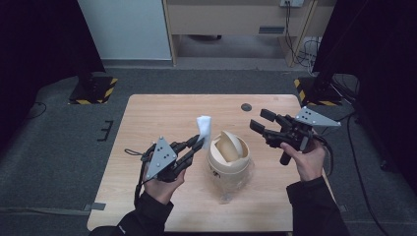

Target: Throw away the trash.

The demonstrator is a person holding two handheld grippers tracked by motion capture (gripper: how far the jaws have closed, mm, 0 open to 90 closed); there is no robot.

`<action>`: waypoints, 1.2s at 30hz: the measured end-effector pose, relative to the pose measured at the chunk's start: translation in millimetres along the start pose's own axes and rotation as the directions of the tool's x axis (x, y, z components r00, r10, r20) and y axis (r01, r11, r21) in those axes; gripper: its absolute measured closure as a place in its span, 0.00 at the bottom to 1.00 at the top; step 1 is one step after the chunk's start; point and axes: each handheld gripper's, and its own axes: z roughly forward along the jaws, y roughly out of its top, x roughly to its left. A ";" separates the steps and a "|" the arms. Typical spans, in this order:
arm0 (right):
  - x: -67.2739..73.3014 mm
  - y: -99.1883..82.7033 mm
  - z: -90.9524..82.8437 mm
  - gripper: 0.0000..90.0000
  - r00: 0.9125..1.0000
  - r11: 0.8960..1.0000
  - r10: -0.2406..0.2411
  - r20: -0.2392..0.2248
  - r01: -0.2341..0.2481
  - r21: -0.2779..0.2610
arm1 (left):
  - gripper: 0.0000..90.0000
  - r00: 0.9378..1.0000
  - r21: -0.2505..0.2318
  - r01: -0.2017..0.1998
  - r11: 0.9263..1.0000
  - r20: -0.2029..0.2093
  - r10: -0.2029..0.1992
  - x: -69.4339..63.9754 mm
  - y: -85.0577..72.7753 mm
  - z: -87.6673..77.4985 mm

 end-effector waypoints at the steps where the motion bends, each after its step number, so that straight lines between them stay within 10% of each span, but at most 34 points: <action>1: 0.0 0.0 0.0 0.42 1.000 1.000 0.000 0.000 0.000 0.000 | 0.90 1.000 -0.002 -0.003 1.000 0.006 0.003 -1.5 0.3 1.9; 17: 16.5 4.3 18.0 0.48 0.995 1.000 0.005 -0.097 -0.004 0.018 | 0.90 0.995 -0.001 -0.043 0.999 0.092 0.042 -30.5 5.0 32.6; 36: 23.7 6.4 17.6 0.49 0.983 0.999 0.050 -0.175 -0.049 0.010 | 0.91 0.995 0.010 -0.069 0.998 0.079 0.068 -31.1 1.2 41.3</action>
